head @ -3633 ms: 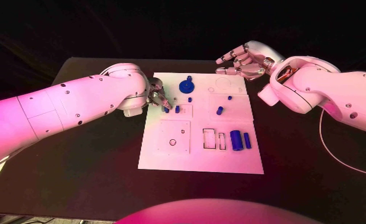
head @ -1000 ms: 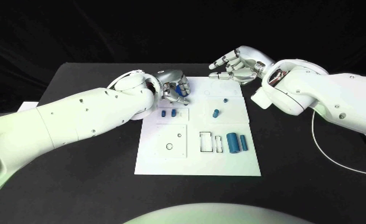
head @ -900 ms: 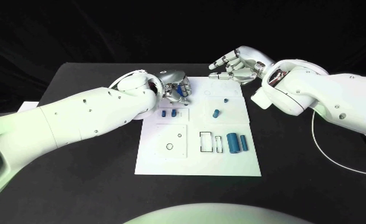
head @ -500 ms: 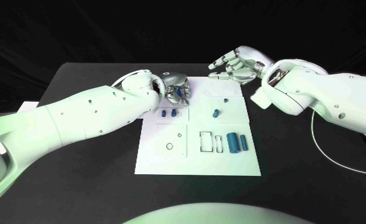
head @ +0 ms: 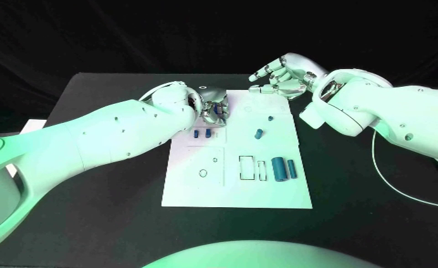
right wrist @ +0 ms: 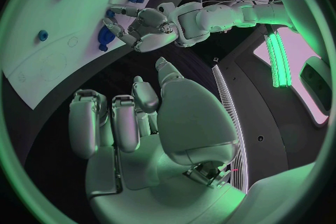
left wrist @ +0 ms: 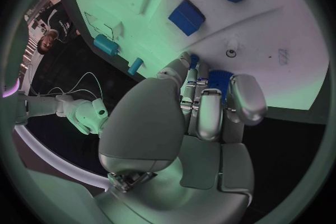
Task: Assemble the parts on the task board
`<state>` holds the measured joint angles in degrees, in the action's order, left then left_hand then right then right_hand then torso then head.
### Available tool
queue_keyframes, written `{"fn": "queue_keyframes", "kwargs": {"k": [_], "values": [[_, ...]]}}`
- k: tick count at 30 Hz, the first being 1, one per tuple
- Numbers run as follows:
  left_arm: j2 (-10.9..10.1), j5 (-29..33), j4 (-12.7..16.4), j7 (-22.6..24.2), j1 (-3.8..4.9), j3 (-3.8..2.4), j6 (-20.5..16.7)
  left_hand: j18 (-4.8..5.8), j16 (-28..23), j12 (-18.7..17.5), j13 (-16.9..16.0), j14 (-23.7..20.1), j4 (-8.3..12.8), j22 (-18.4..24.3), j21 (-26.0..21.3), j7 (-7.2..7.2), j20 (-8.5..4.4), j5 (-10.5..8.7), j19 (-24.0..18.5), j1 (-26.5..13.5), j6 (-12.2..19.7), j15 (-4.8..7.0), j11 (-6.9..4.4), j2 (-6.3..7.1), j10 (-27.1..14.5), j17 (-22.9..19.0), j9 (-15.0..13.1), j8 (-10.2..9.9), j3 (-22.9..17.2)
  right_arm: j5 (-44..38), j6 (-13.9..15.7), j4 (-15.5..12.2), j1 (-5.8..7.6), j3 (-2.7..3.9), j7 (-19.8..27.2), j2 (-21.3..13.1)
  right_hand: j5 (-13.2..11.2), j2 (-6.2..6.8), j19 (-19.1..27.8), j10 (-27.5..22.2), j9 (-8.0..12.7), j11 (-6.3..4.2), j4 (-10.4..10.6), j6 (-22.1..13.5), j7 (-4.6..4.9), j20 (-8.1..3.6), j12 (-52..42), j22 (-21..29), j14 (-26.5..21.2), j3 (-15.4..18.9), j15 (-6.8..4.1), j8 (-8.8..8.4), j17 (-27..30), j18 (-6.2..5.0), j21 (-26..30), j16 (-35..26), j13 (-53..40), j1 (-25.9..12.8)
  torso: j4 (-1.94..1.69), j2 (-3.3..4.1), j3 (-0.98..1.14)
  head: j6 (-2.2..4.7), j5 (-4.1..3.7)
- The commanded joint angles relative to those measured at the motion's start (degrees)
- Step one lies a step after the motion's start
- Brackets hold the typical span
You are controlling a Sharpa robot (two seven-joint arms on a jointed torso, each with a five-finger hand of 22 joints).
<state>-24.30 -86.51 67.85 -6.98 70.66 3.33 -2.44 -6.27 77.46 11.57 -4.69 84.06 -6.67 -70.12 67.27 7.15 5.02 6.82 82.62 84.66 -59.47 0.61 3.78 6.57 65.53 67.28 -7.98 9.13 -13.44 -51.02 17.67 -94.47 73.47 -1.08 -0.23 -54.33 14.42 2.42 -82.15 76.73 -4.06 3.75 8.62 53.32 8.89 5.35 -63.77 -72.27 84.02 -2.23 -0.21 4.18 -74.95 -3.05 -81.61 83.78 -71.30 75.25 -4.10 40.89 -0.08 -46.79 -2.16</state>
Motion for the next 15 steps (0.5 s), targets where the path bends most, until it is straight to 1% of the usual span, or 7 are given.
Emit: {"fn": "queue_keyframes", "kwargs": {"k": [1, 10, 13, 15], "values": [[0.4, -0.6, -0.3, -0.3, -0.22, 0.09, 1.9, 1.21, 0.2, -0.5, 0.1, 1.4, 0.2, -0.3, 0.6, -0.03, -0.15, -0.37, 0.5, 0.4, -0.7, 0.37, -0.04, -0.15, 0.7, -0.1, 0.1, -0.3, -0.8, -0.3, -0.8, -0.1, -0.03, 0.0, 0.3, 0.1, 0.3, -0.3, 0.3, -0.2, 0.1, -0.05, 0.1, 0.5, -0.04, -0.12, 0.0, 0.0, 3.6, 0.1, -0.54, -0.27, -4.3, -0.57, 0.2, -0.2, -0.1, -0.1, -0.03, -0.05, 0.02, -0.06, 0.01], [0.9, -0.7, -0.9, -1.1, -0.45, 0.08, 3.1, 1.42, 0.3, -1.3, 0.2, 1.5, 1.8, -1.6, 1.8, -0.18, -0.5, -0.28, 0.8, 2.2, -2.6, 0.77, -0.46, -0.87, 2.9, -0.5, 0.5, -0.5, -4.5, -0.3, -0.9, -0.1, -0.03, 0.01, 0.3, 0.1, 0.3, -0.3, 0.3, -0.2, 0.1, -0.05, 0.1, 0.5, -0.04, -0.12, 0.0, 0.0, 3.6, 0.1, -0.54, -0.27, -4.3, -0.57, 0.2, -0.2, -0.1, -0.1, 0.03, -0.05, 0.04, -0.17, 0.0], [1.0, -1.0, -1.0, -1.4, -0.54, 0.08, 3.3, 1.6, 0.4, -1.1, -0.1, 1.5, 3.1, -2.5, 2.7, -0.28, -0.74, -0.25, 1.0, 3.2, -3.7, 1.07, -0.77, -1.03, 4.6, -0.7, 0.5, -0.4, -6.5, -0.3, -0.9, -0.1, -0.03, 0.01, 0.3, 0.1, 0.3, -0.33, 0.3, -0.1, 0.1, -0.05, 0.1, 0.5, -0.05, -0.12, -0.1, 0.0, 3.7, 0.1, -0.54, -0.27, -4.3, -0.57, 0.2, -0.2, -0.2, -0.1, 0.02, -0.09, 0.04, -0.22, 0.01], [0.9, -1.1, -0.9, -1.4, -0.61, 0.08, 2.8, 1.71, 0.4, -1.0, -0.4, 1.6, 4.1, -3.0, 3.3, -0.33, -0.92, -0.24, 1.1, 3.5, -4.6, 1.21, -0.97, -0.96, 5.7, -0.7, 0.6, -0.3, -8.0, -0.3, -1.0, -0.1, -0.03, 0.01, 0.3, 0.1, 0.3, -0.36, 0.3, 0.0, 0.1, -0.06, 0.1, 0.5, -0.05, -0.12, -0.2, 0.0, 3.7, 0.1, -0.54, -0.26, -4.3, -0.57, 0.2, -0.2, -0.2, 0.0, 0.0, -0.09, 0.05, -0.22, -0.01]]}}
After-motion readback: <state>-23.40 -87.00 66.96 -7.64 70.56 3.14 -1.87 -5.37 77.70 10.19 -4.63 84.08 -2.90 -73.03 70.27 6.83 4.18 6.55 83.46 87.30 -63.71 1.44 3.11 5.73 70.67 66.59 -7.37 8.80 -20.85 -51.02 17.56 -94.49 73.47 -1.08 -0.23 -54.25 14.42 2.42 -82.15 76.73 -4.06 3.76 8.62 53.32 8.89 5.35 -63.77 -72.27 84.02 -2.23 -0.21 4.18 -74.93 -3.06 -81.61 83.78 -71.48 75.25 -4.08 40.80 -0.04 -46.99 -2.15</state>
